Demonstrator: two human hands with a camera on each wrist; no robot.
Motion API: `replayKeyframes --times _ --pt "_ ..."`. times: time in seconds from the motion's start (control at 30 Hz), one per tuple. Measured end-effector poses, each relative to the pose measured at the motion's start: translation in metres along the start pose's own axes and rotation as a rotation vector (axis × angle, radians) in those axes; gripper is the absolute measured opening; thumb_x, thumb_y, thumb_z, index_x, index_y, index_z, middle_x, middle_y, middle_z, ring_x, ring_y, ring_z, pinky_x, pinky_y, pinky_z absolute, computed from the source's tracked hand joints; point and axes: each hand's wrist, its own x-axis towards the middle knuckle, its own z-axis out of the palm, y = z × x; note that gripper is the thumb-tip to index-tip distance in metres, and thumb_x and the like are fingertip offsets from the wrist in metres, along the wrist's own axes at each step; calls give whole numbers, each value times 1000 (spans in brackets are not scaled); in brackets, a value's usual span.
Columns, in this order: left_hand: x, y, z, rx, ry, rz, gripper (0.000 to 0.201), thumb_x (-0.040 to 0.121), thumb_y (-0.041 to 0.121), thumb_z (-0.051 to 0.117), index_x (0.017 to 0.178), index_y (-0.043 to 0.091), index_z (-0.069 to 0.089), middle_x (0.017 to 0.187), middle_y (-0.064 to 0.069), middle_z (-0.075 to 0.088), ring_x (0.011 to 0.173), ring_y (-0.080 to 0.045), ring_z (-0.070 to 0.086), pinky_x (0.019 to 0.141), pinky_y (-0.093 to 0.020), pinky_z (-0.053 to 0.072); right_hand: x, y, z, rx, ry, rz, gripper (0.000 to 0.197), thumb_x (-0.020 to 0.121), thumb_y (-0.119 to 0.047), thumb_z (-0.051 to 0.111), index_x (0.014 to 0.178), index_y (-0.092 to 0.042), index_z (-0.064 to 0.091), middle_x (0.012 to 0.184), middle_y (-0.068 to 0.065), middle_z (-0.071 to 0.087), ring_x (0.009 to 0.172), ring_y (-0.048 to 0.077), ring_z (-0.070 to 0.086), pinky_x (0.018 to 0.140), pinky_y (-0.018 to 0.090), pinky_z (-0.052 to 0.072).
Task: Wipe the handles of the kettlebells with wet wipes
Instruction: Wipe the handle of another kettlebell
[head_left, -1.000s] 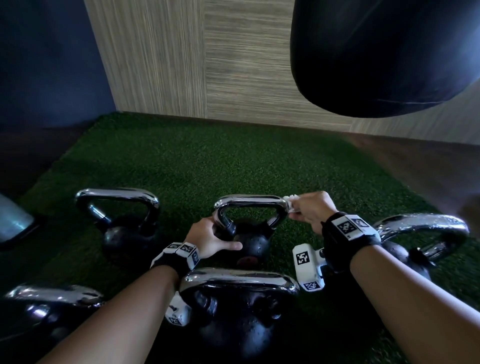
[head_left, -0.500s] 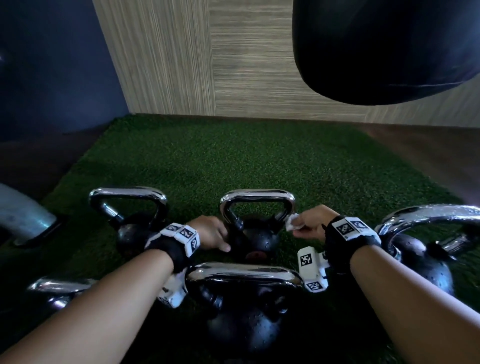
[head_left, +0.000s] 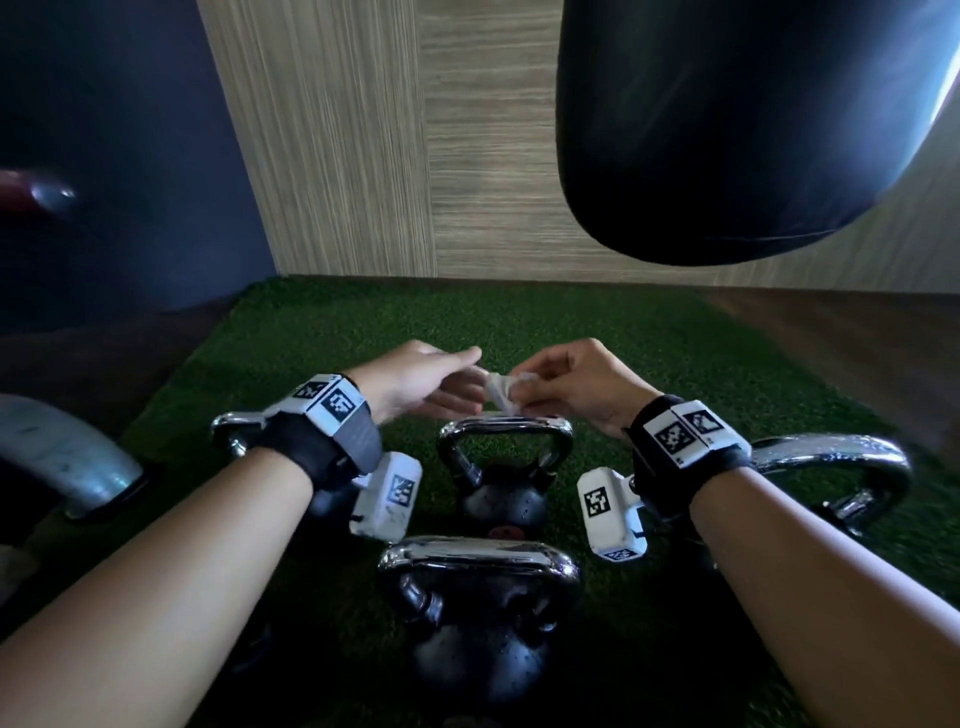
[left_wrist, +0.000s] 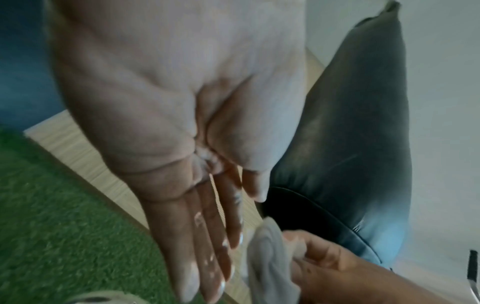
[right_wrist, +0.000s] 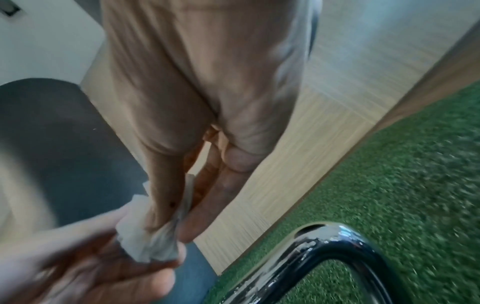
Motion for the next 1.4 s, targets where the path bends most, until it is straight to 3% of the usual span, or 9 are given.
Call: replayKeyframes --times 0.27,0.4,0.5,0.6,0.8,0.97,1.03,1.13,1.4 --pt "3 7 21 -173 -36 -30 30 100 17 62 108 -12 68 87 -22 77 70 -24 78 66 -29 65 5 -4 13 -570 414 -281 27 65 -35 95 75 -23 74 64 -11 67 55 -3 56 51 13 39" --pt "9 -1 20 -216 10 13 14 97 3 63 103 -8 70 90 -23 75 69 -22 77 66 -28 65 3 10 5 -401 304 -186 38 65 -43 94 95 -30 74 73 -4 73 62 3 62 57 19 45" --pt "24 -15 11 39 159 141 9 94 12 71 100 13 78 110 -17 77 90 -23 76 85 -35 64 6 39 -15 -239 344 -23 34 74 -38 89 104 -33 74 86 -3 76 71 9 65 67 27 49" --pt "30 -25 7 571 269 357 17 96 32 72 110 27 80 108 14 76 100 -3 71 84 -12 55 11 85 -33 -343 565 241 24 76 -18 77 98 -29 76 83 -2 71 72 15 62 68 27 48" --pt "45 -14 19 866 135 555 20 89 39 79 106 29 82 101 14 79 86 5 69 78 -10 52 18 154 -16 -208 134 443 36 77 -9 88 100 -18 63 81 11 68 52 13 56 43 24 47" --pt "53 -43 32 998 99 695 19 91 32 77 105 22 83 87 9 74 75 -1 63 68 -6 43 20 176 -3 -250 267 321 36 65 -43 93 87 -26 70 88 -1 75 78 18 70 72 42 63" --pt "52 -57 34 1076 55 737 26 96 40 66 105 22 83 92 1 74 85 -16 65 75 -26 52 21 183 -1 -343 309 254 41 61 -54 89 89 -29 71 93 -3 77 91 20 72 87 42 60" --pt "52 -66 18 1081 168 816 24 97 33 64 100 20 83 89 -3 76 82 -21 69 73 -38 58 22 185 -3 -395 307 209 36 74 -45 88 100 -27 71 101 -4 75 99 19 68 88 32 52" --pt "46 -83 9 939 231 899 17 95 19 71 107 21 83 104 1 81 96 -11 74 87 -26 57 21 197 -3 -313 288 136 43 72 -43 89 107 -32 67 108 -8 75 112 13 68 106 40 50"
